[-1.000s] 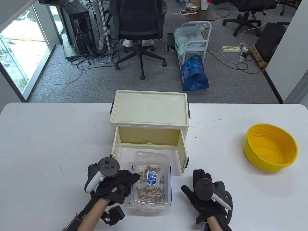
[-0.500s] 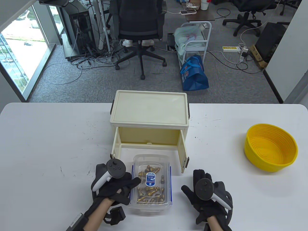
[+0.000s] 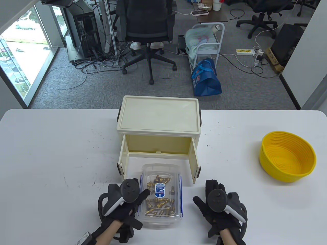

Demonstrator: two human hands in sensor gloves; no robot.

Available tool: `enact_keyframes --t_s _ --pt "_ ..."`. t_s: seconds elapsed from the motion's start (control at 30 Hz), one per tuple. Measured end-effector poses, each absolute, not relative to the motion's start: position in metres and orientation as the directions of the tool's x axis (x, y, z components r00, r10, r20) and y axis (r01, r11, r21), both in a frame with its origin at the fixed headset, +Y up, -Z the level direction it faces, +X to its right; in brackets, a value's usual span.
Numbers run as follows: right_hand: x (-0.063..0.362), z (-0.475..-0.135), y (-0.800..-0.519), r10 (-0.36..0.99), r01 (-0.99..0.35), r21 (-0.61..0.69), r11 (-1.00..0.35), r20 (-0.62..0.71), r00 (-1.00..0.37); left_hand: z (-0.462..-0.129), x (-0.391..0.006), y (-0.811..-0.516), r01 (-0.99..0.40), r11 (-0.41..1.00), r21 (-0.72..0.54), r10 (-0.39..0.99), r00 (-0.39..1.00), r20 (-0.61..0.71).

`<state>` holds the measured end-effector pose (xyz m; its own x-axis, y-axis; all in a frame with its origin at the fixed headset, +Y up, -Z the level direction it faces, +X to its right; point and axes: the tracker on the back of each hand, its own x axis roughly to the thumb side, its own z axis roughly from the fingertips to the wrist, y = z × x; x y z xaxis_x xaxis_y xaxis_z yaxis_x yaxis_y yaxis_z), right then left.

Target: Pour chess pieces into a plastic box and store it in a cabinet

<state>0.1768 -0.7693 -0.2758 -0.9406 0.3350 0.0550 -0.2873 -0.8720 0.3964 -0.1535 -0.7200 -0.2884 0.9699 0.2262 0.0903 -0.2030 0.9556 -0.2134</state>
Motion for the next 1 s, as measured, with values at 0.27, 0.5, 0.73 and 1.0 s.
enact_keyframes --t_s 0.27,0.5,0.73,1.0 --pt "0.177 -0.275 -0.767 0.349 -0.297 0.386 -0.874 0.071 -0.935 -0.280 -0.155 -0.733 -0.221 0.953 -0.207 0.286 0.882 0.374" --pt "0.177 -0.272 -0.762 0.419 -0.348 0.409 -0.844 0.096 -0.903 -0.282 -0.160 -0.752 -0.350 0.875 -0.335 0.466 0.797 0.383" --pt "0.158 -0.278 -0.764 0.720 -0.571 0.582 -0.579 0.035 -0.693 -0.283 -0.162 -0.756 -0.384 0.851 -0.358 0.507 0.781 0.366" --pt "0.140 -0.290 -0.783 0.810 -0.658 0.703 -0.268 -0.205 -0.550 -0.283 -0.162 -0.757 -0.399 0.839 -0.370 0.525 0.773 0.357"
